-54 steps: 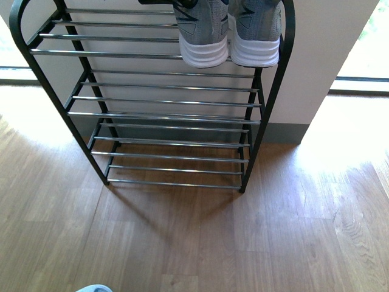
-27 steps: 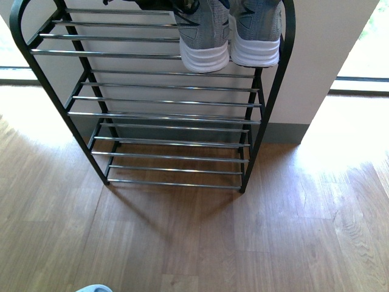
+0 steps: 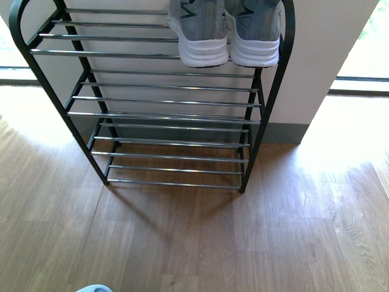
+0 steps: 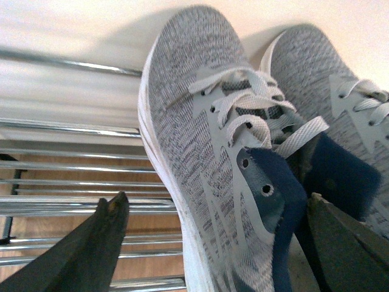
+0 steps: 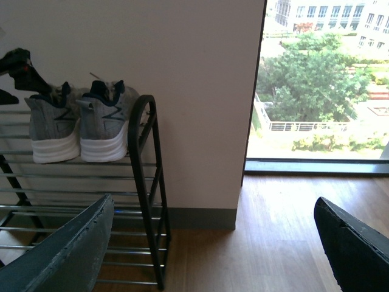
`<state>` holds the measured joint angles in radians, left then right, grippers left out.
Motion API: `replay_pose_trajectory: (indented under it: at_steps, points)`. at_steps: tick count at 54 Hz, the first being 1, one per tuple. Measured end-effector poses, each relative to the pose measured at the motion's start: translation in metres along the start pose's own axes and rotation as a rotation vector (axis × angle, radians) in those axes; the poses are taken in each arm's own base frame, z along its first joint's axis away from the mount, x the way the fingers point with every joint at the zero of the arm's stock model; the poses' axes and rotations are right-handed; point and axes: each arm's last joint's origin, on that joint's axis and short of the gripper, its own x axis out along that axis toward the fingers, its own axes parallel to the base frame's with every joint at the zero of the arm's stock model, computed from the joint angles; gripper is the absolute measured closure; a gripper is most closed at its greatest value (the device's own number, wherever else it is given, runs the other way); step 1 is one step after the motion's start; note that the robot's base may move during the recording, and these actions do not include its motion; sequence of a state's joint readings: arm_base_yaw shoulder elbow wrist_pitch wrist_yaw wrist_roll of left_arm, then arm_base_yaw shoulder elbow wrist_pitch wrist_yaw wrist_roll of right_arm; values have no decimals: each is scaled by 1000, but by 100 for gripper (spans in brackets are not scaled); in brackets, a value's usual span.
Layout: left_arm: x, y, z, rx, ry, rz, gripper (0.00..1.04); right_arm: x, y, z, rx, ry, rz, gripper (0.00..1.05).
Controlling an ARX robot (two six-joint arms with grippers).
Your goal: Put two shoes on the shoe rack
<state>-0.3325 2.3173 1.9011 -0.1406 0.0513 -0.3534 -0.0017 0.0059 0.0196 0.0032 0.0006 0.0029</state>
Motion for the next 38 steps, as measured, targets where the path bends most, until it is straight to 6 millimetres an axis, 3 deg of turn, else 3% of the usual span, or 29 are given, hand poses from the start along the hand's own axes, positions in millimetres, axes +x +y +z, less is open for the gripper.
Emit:
replay_pose_trajectory:
  at_steps: [2, 5, 10, 14, 25, 30, 38]
  points:
    - [-11, -1, 4, 3, -36, 19, 8, 0, 0, 0, 0, 0, 0, 9]
    - [-28, -3, 10, 9, -83, 22, 9, 0, 0, 0, 0, 0, 0, 9]
    - [-74, -6, 18, 22, -219, 79, 9, 0, 0, 0, 0, 0, 0, 9]
    - [-110, -3, 13, 20, -313, 125, 9, 0, 0, 0, 0, 0, 0, 9]
    - [-186, 16, -32, 40, -438, 334, 9, 0, 0, 0, 0, 0, 0, 9]
    - [-221, 28, -67, 27, -466, 432, 9, 0, 0, 0, 0, 0, 0, 9]
    - [-250, 38, -105, 12, -481, 505, 9, 0, 0, 0, 0, 0, 0, 9]
